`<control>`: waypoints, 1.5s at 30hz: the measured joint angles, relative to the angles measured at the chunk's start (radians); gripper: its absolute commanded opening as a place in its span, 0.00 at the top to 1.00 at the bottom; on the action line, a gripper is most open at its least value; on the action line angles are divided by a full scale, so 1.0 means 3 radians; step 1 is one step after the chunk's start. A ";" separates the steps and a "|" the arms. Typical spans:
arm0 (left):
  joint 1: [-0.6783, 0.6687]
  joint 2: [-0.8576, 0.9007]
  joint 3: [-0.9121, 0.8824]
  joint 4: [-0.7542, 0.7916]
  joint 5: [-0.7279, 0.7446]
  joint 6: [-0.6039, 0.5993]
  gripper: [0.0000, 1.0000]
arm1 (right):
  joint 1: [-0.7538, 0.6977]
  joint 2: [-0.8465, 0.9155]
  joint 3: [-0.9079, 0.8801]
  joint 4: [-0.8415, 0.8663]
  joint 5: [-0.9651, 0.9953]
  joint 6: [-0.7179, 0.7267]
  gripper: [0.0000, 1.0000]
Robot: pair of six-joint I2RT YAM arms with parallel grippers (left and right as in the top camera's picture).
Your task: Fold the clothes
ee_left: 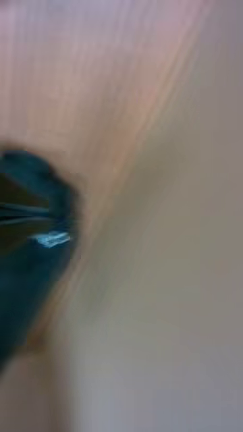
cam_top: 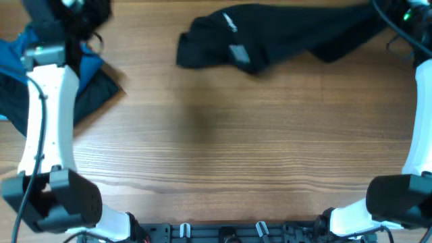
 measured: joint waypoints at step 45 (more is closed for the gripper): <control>-0.0575 0.1174 0.0000 -0.1741 -0.0350 0.0118 0.21 | 0.0245 0.0420 -0.0757 -0.1275 0.0210 0.0179 0.93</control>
